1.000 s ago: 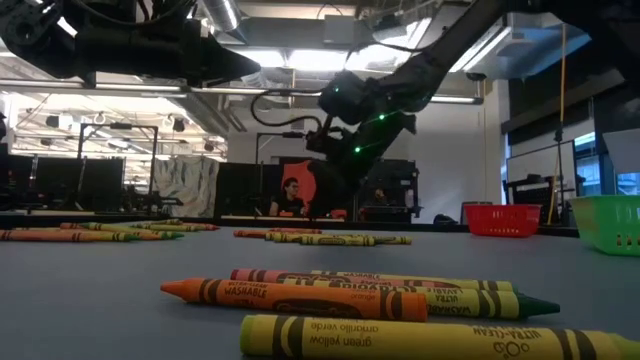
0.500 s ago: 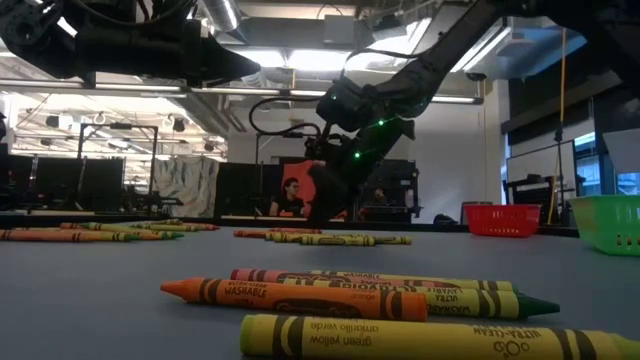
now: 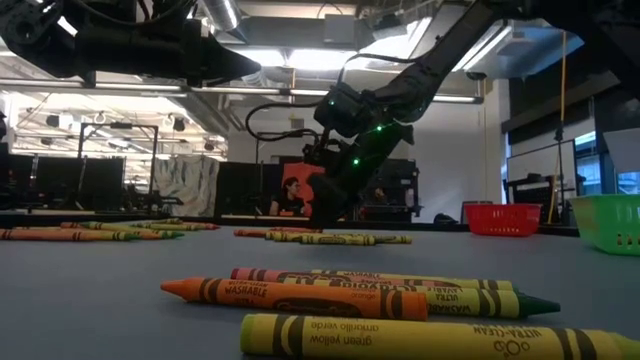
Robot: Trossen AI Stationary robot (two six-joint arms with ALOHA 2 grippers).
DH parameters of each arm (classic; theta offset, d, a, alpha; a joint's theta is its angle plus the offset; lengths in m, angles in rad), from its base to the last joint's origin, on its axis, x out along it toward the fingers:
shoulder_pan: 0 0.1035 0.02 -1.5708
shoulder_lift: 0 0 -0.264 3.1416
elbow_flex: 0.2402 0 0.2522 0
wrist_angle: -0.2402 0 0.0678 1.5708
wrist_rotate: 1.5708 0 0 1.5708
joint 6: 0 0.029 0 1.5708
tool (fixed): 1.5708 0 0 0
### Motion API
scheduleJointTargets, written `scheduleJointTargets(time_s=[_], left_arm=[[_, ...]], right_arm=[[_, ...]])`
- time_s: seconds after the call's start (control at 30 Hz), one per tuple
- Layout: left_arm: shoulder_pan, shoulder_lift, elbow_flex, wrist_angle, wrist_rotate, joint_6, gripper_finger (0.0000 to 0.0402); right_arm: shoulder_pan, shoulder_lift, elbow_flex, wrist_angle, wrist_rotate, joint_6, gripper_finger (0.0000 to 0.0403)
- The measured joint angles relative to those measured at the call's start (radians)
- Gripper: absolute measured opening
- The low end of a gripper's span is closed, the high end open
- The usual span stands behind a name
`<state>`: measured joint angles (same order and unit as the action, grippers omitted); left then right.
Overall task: Sort crayons
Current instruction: Put the orange crayon into the green bin
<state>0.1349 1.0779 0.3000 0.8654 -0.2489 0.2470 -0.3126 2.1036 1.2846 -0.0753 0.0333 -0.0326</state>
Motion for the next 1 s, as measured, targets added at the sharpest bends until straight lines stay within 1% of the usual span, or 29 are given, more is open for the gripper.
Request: scheduleJointTargets(time_s=[0.2,0.3,0.37,0.5,0.63,0.8,1.0], left_arm=[[0.000,0.000,0.000,0.000,0.000,0.000,0.0127],[0.000,0.000,0.000,0.000,0.000,0.000,0.0127],[0.000,0.000,0.000,0.000,0.000,0.000,0.0127],[0.000,0.000,0.000,0.000,0.000,0.000,0.0127],[0.000,0.000,0.000,0.000,0.000,0.000,0.0127],[0.000,0.000,0.000,0.000,0.000,0.000,0.0127],[0.000,0.000,0.000,0.003,0.000,0.000,0.0127]], right_arm=[[-0.001,0.001,0.000,0.001,0.002,0.000,0.0037],[-0.001,0.001,0.000,0.000,0.008,0.000,0.0011],[-0.001,0.001,0.000,0.002,0.025,0.000,0.0009],[-0.001,0.002,0.000,0.002,0.075,0.000,0.0023],[-0.002,-0.008,-0.001,-0.008,0.105,-0.004,0.0018],[-0.002,-0.063,-0.004,-0.068,0.145,-0.027,0.0013],[0.011,-0.158,-0.004,-0.207,0.220,-0.028,0.0020]])
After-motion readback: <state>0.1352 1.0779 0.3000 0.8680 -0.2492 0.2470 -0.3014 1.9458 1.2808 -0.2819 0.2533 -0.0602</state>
